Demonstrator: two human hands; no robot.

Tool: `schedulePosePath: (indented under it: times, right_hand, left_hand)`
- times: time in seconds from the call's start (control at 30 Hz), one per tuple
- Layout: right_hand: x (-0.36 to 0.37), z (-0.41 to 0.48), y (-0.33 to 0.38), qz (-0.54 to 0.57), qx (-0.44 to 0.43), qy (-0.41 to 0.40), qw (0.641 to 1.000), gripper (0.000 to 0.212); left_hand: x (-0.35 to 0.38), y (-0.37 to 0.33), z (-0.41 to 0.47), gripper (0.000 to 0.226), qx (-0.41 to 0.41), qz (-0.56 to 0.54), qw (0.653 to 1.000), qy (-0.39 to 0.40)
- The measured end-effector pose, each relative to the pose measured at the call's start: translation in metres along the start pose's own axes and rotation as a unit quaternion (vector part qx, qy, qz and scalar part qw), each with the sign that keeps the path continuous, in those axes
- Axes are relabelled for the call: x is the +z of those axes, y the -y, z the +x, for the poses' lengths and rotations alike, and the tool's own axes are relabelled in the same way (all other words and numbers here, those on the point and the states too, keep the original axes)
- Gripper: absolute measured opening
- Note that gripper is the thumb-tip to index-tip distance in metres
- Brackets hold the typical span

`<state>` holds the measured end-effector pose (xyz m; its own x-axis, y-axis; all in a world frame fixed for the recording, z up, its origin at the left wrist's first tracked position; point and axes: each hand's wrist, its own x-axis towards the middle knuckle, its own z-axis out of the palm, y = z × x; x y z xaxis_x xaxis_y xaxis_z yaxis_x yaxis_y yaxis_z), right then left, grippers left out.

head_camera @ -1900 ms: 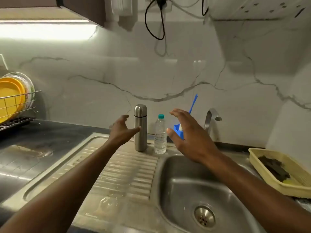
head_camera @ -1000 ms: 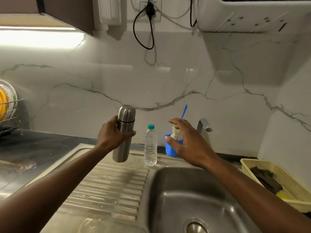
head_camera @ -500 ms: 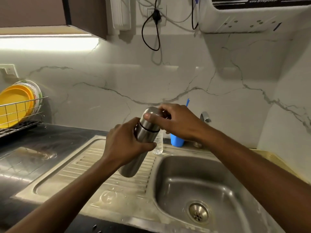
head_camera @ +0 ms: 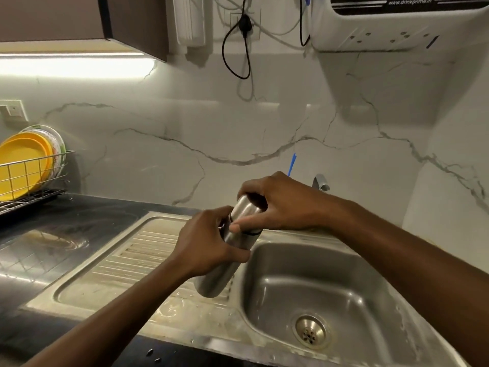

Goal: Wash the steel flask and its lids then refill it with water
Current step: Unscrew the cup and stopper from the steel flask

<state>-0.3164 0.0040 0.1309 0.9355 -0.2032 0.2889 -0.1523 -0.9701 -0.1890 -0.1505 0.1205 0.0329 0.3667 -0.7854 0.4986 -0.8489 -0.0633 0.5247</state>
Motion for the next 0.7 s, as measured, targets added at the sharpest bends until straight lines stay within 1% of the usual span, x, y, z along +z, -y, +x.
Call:
schedulePosePath:
  times: [0.1,0.13,0.17,0.23,0.27,0.3,0.37,0.43,0.5,0.6,0.63,0.7]
  right_hand:
    - [-0.006,0.0,-0.009,0.035,-0.033,0.075,0.996,0.05]
    - [-0.007,0.0,-0.012,0.043,-0.04,0.095,0.994,0.056]
    - [-0.008,-0.001,-0.013,0.048,-0.041,0.11,0.992,0.066]
    - [-0.01,-0.001,-0.013,0.038,-0.022,0.11,0.993,0.087]
    - [-0.01,-0.001,-0.012,0.02,0.001,0.1,0.995,0.091]
    - [-0.01,0.0,-0.01,-0.006,0.033,0.092,0.995,0.088]
    - [-0.007,0.004,-0.007,-0.03,0.102,0.086,0.991,0.073]
    - [-0.002,0.01,-0.005,-0.025,0.124,0.08,0.989,0.066]
    - [0.0,0.012,-0.006,-0.031,0.104,0.079,0.991,0.059]
    - [-0.008,0.01,-0.006,-0.049,0.031,0.121,0.991,0.046]
    - [-0.011,0.01,-0.008,-0.029,0.005,0.139,0.99,0.045]
    - [-0.012,0.01,-0.01,0.011,-0.036,0.157,0.987,0.056]
  left_hand:
    - [0.005,0.002,-0.003,0.06,0.002,0.006,1.0,0.003]
    - [0.006,0.002,-0.004,0.062,0.0,0.01,1.0,0.0]
    - [0.007,0.002,-0.004,0.063,-0.003,0.011,1.0,-0.004]
    - [0.009,0.004,-0.003,0.064,-0.015,0.007,1.0,-0.008]
    - [0.009,0.005,-0.003,0.064,-0.019,0.006,1.0,-0.008]
    - [0.011,0.005,-0.003,0.064,-0.023,0.008,1.0,-0.007]
    - [0.012,0.003,-0.004,0.059,-0.022,0.025,0.999,-0.008]
    - [0.014,0.001,-0.004,0.061,-0.017,0.033,0.999,-0.006]
    - [0.015,0.002,-0.004,0.062,-0.017,0.025,1.0,0.0]
    - [0.014,0.006,-0.005,0.067,-0.019,0.011,1.0,0.01]
    - [0.014,0.007,-0.006,0.066,-0.022,0.013,1.0,0.011]
    - [0.013,0.007,-0.006,0.067,-0.029,0.017,0.999,0.01]
